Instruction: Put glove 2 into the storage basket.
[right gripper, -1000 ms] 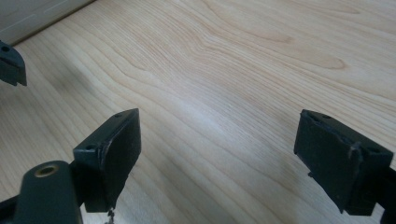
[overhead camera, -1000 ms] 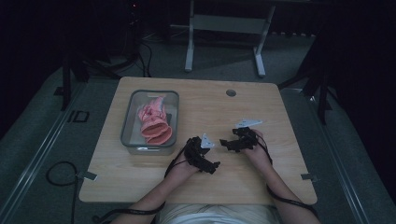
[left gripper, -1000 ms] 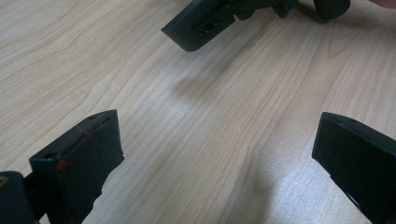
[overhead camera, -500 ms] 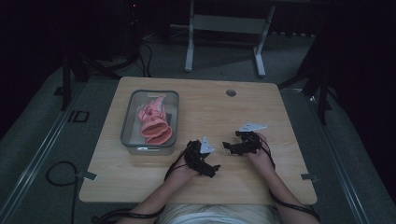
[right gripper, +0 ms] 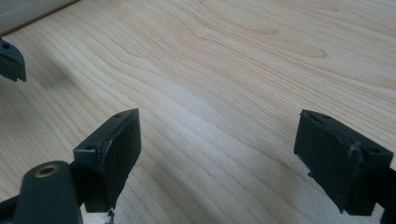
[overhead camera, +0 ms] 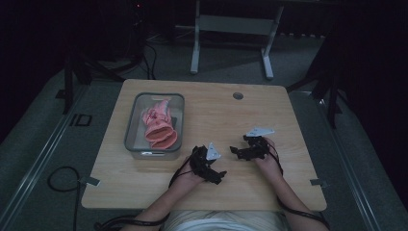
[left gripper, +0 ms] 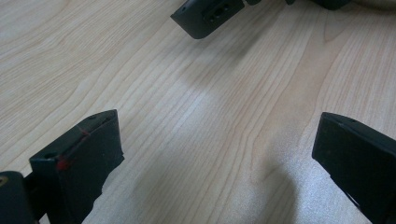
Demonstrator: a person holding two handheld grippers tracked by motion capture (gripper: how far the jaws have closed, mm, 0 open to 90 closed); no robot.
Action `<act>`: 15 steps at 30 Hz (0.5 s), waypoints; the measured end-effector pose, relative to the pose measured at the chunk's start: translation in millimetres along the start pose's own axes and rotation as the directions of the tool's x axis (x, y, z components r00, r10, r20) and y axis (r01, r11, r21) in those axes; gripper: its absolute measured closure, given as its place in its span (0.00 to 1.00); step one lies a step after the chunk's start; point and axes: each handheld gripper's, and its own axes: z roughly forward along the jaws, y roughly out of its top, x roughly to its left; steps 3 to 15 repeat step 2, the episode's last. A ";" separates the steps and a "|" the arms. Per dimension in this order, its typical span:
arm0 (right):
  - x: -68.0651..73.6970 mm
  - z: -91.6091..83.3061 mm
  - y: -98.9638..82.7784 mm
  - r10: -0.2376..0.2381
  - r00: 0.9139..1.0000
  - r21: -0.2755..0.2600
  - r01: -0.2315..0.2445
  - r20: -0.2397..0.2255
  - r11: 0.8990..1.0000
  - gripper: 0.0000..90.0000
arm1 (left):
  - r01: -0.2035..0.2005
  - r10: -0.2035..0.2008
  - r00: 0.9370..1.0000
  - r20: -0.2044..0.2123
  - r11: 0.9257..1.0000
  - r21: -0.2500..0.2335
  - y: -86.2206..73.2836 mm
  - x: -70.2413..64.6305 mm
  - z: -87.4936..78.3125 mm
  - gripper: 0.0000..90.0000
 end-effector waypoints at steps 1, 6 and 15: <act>0.0 0.1 0.1 -0.002 1.000 0.001 0.002 -0.002 1.000 0.16 | -0.001 0.001 1.000 0.000 1.000 -0.002 0.0 -0.3 -0.2 0.01; 0.0 0.2 0.1 -0.005 1.000 0.002 0.005 0.000 1.000 0.16 | -0.001 0.001 1.000 0.000 1.000 -0.002 0.0 -0.3 -0.2 0.01; 0.0 0.2 0.1 -0.005 1.000 0.002 0.005 0.000 1.000 0.16 | -0.001 0.001 1.000 0.000 1.000 -0.002 0.0 -0.3 -0.2 0.01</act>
